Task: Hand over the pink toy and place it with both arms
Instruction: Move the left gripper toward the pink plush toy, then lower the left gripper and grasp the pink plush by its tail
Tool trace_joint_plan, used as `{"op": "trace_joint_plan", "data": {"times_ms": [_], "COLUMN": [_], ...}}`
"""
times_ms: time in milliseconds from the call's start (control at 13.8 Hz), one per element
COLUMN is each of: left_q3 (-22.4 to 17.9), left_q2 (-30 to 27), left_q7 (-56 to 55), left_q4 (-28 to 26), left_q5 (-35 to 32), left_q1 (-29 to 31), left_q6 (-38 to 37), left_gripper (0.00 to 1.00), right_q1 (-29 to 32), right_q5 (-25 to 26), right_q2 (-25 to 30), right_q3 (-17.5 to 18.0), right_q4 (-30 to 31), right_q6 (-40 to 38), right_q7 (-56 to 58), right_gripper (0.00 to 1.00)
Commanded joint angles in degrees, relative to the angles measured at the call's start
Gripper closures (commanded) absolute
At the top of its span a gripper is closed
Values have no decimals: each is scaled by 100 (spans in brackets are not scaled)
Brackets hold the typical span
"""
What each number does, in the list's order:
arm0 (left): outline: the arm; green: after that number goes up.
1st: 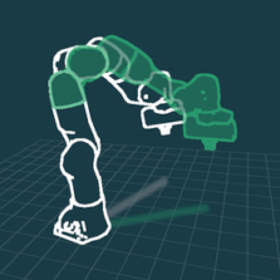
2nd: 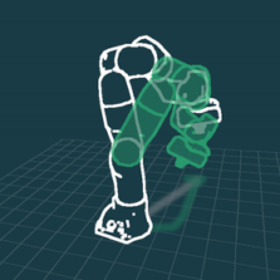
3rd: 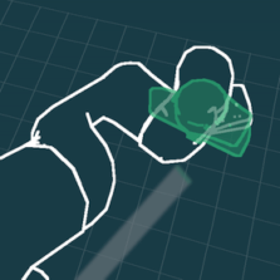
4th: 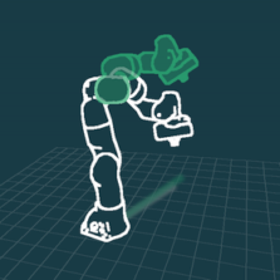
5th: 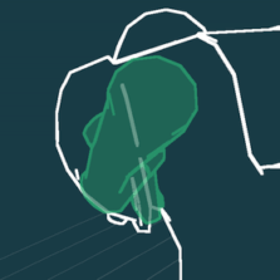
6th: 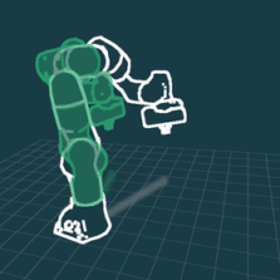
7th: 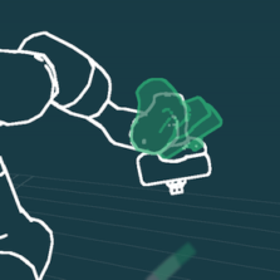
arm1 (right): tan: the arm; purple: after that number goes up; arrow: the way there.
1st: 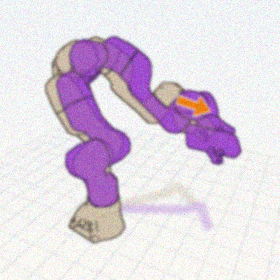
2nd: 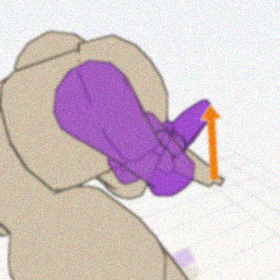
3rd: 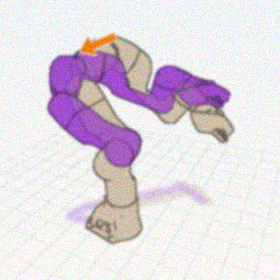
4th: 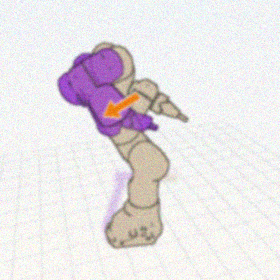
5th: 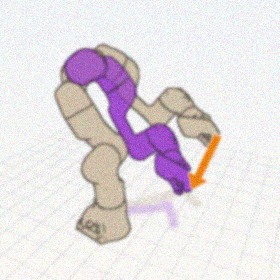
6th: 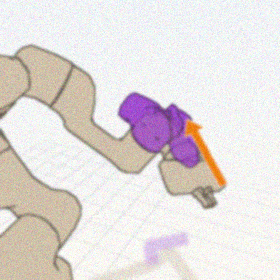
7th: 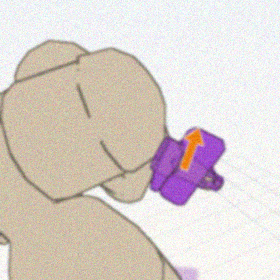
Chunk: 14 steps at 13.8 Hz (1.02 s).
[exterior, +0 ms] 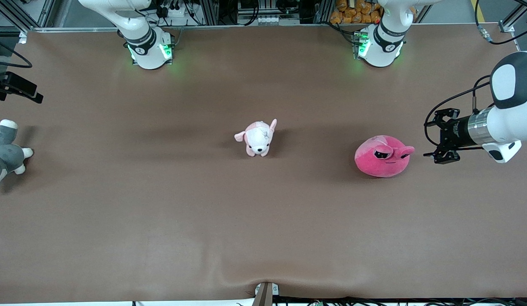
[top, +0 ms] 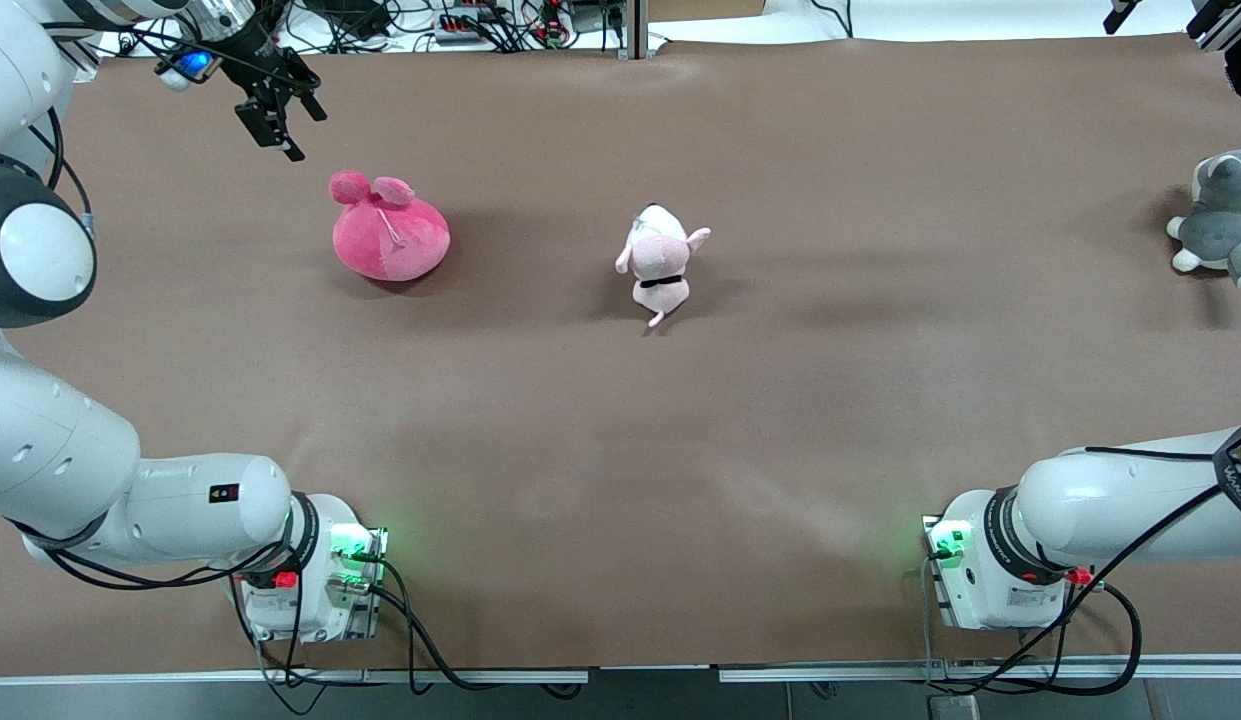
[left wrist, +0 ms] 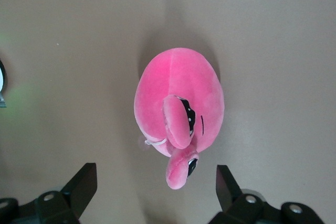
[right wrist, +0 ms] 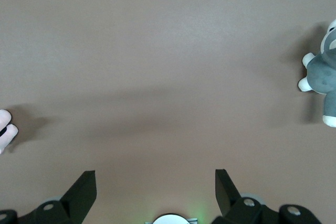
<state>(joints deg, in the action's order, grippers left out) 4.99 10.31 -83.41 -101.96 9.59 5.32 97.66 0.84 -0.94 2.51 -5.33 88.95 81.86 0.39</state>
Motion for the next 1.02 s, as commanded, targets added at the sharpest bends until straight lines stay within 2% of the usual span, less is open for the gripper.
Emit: {"op": "trace_joint_plan", "data": {"times_ms": [0, 943], "left_q3": [2, 2], "left_q2": [296, 877], "left_q7": [-114, -123], "left_q4": [167, 71], "left_q5": [261, 342], "left_q1": [4, 39], "left_q6": [-28, 280], "left_gripper": [0, 0], "right_q1": [101, 198], "right_q5": [50, 50], "right_q2": [39, 30], "right_q3": [59, 76], "right_q4": [17, 17], "right_q6": [14, 58], "right_q7": [102, 269], "right_gripper": [0, 0]}}
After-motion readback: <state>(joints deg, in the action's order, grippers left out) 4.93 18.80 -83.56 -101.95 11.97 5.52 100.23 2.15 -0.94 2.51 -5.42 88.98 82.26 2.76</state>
